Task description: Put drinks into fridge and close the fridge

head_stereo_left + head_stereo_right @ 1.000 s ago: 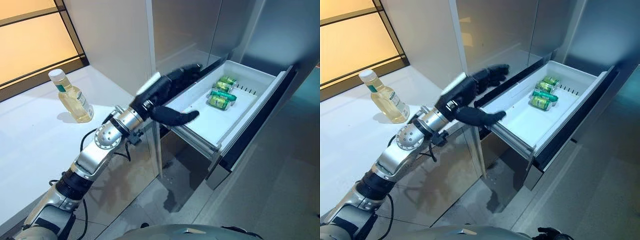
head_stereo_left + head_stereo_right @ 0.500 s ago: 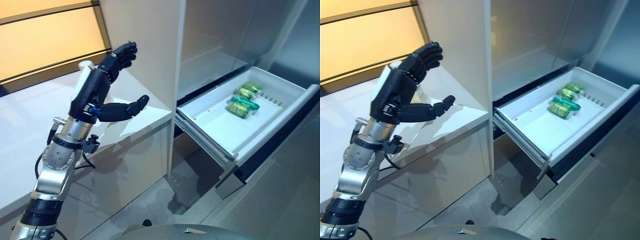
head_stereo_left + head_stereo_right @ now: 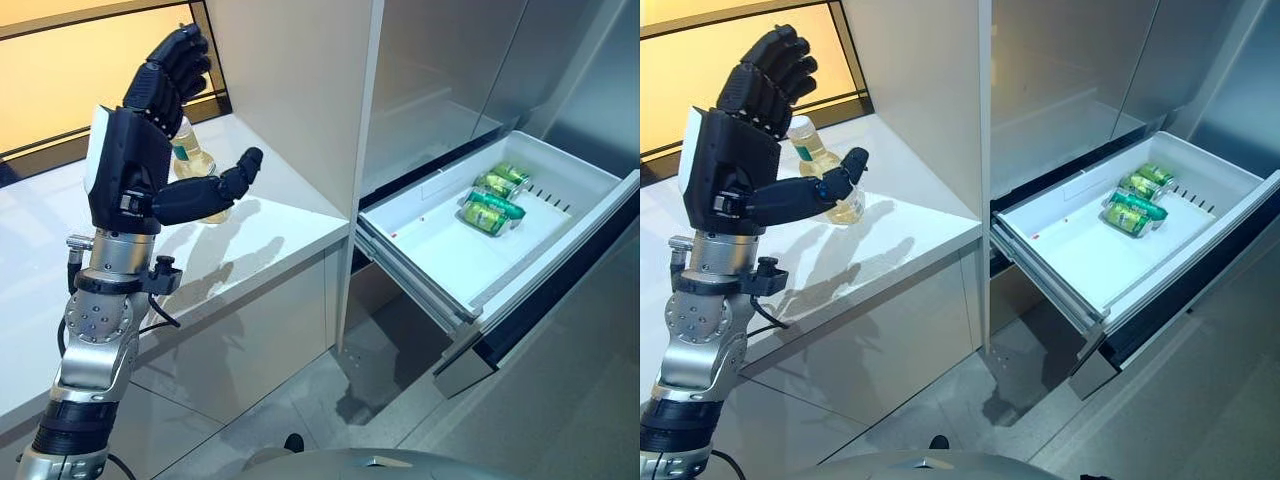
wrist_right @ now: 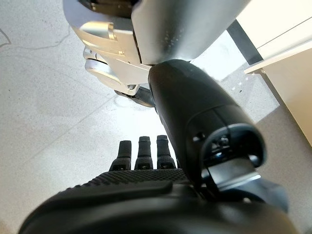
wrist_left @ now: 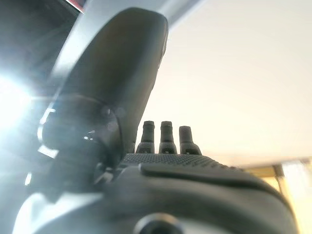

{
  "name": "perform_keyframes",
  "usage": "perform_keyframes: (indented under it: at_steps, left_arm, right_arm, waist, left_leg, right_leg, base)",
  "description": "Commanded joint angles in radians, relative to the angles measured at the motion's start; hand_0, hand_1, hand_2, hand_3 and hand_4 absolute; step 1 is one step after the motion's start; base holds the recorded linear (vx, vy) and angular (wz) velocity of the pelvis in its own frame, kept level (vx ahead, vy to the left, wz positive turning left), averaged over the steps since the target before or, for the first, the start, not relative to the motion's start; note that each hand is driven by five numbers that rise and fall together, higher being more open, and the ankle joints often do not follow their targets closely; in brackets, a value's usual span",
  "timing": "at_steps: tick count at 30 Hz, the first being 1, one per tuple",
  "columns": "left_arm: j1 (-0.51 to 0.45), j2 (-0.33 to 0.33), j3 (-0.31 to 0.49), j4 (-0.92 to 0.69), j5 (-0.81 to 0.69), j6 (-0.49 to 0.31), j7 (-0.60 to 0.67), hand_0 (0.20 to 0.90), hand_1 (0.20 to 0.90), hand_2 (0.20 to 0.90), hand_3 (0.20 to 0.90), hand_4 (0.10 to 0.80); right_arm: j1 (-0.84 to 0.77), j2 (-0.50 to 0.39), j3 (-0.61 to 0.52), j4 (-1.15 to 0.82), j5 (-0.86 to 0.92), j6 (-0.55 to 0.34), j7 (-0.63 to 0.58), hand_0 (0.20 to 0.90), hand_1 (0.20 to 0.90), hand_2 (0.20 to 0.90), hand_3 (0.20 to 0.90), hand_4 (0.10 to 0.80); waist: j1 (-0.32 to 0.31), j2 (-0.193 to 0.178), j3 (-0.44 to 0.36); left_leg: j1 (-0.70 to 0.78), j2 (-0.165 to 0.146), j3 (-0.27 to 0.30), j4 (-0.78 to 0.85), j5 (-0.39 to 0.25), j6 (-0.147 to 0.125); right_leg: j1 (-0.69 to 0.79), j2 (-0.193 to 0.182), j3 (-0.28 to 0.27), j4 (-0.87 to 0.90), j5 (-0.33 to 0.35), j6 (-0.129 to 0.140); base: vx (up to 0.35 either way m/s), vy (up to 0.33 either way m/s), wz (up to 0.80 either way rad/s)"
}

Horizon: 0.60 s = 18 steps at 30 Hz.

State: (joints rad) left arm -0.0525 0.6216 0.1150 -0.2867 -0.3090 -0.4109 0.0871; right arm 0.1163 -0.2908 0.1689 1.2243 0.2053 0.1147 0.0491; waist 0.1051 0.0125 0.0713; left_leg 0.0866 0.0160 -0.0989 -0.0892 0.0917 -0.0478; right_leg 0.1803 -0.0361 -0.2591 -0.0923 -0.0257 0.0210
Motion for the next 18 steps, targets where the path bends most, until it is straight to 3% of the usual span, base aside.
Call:
perform_keyframes:
  at_steps: [1, 6, 10, 16, 18]
  left_arm:
    - [-0.086, 0.039, 0.121, 0.032, 0.052, -0.025, 0.156, 0.900, 0.900, 0.900, 0.900, 0.800]
    - [-0.083, 0.025, 0.133, 0.064, 0.057, -0.037, 0.185, 0.900, 0.900, 0.900, 0.900, 0.800]
    - [-0.084, 0.015, 0.130, 0.071, 0.056, 0.002, 0.186, 0.900, 0.900, 0.900, 0.900, 0.800]
    - [-0.096, 0.009, 0.108, 0.109, -0.018, 0.152, 0.133, 0.900, 0.900, 0.900, 0.900, 0.800]
    - [-0.101, 0.010, 0.104, 0.115, -0.047, 0.167, 0.134, 0.900, 0.900, 0.900, 0.900, 0.800]
  right_arm:
    - [-0.047, 0.051, 0.009, -0.021, -0.006, 0.002, 0.041, 0.900, 0.900, 0.900, 0.900, 0.800]
    - [-0.052, 0.049, 0.004, -0.011, -0.010, 0.004, 0.048, 0.900, 0.900, 0.900, 0.900, 0.800]
    - [-0.052, 0.050, 0.001, -0.013, -0.015, 0.009, 0.050, 0.900, 0.900, 0.900, 0.900, 0.800]
    - [-0.054, 0.044, -0.001, -0.018, -0.029, 0.018, 0.060, 0.900, 0.900, 0.900, 0.900, 0.800]
    - [-0.055, 0.046, 0.001, -0.020, -0.028, 0.022, 0.057, 0.900, 0.900, 0.900, 0.900, 0.800]
  waist:
    - [-0.002, -0.021, -0.010]
    - [-0.005, -0.021, -0.014]
    - [-0.008, -0.020, -0.017]
    - [-0.019, -0.016, -0.016]
    - [-0.020, -0.015, -0.016]
  left_leg:
    - [0.044, -0.055, 0.040, 0.002, -0.113, 0.052]
    - [0.047, -0.054, 0.044, 0.002, -0.115, 0.051]
    - [0.049, -0.053, 0.046, 0.002, -0.117, 0.051]
    - [0.056, -0.051, 0.050, 0.002, -0.117, 0.051]
    - [0.057, -0.051, 0.052, 0.002, -0.117, 0.051]
  right_leg:
    - [-0.015, -0.003, 0.033, 0.022, 0.014, 0.034]
    - [-0.013, -0.003, 0.035, 0.020, 0.013, 0.032]
    - [-0.011, -0.001, 0.038, 0.019, 0.012, 0.032]
    - [-0.009, 0.000, 0.045, 0.021, 0.012, 0.033]
    - [-0.008, 0.000, 0.045, 0.020, 0.013, 0.034]
  base:
    - [0.000, 0.000, 0.00]
    - [0.000, 0.000, 0.00]
    - [0.000, 0.000, 0.00]
    - [0.007, 0.000, -0.02]
    - [0.000, 0.000, 0.00]
